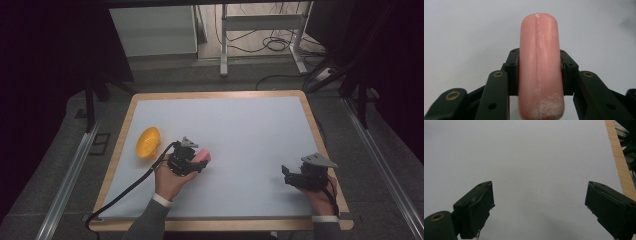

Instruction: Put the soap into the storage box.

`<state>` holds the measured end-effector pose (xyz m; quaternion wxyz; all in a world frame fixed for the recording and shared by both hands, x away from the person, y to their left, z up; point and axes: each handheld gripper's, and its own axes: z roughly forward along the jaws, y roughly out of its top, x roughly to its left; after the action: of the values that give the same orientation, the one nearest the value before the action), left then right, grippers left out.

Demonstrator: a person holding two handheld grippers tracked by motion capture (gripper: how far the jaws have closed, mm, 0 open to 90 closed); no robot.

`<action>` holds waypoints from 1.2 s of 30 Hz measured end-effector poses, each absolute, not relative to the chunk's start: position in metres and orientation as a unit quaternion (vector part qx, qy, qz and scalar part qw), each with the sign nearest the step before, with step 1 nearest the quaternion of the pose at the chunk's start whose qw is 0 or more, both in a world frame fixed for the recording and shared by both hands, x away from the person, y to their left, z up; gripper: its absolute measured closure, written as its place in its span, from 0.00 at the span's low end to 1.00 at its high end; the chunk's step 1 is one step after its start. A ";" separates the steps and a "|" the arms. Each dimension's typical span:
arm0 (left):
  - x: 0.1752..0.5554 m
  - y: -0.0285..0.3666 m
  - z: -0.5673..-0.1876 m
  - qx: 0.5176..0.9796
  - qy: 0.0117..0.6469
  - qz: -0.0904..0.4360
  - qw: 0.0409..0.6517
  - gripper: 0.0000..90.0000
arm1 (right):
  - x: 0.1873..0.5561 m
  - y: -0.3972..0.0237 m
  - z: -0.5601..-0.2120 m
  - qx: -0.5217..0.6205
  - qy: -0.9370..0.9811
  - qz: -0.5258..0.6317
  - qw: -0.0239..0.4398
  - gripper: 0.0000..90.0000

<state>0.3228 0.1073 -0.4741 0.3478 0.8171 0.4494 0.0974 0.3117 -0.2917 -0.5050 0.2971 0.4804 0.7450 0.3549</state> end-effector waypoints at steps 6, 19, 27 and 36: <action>0.323 0.117 -0.470 0.811 0.456 0.101 0.353 0.67 | 0.312 -0.291 -0.505 0.480 0.746 0.354 0.297 0.09; 0.322 0.136 -0.462 0.795 0.468 0.116 0.368 0.67 | 0.312 -0.291 -0.505 0.480 0.746 0.354 0.297 0.09; 0.323 0.148 -0.459 0.786 0.475 0.123 0.377 0.67 | 0.312 -0.291 -0.505 0.480 0.745 0.354 0.297 0.09; 0.323 0.163 -0.453 0.779 0.483 0.128 0.379 0.67 | 0.312 -0.291 -0.505 0.481 0.746 0.352 0.296 0.09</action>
<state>0.3235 0.1632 -0.4533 0.3788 0.7790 0.4831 0.1279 0.3117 -0.2911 -0.5054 0.2960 0.4809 0.7462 0.3525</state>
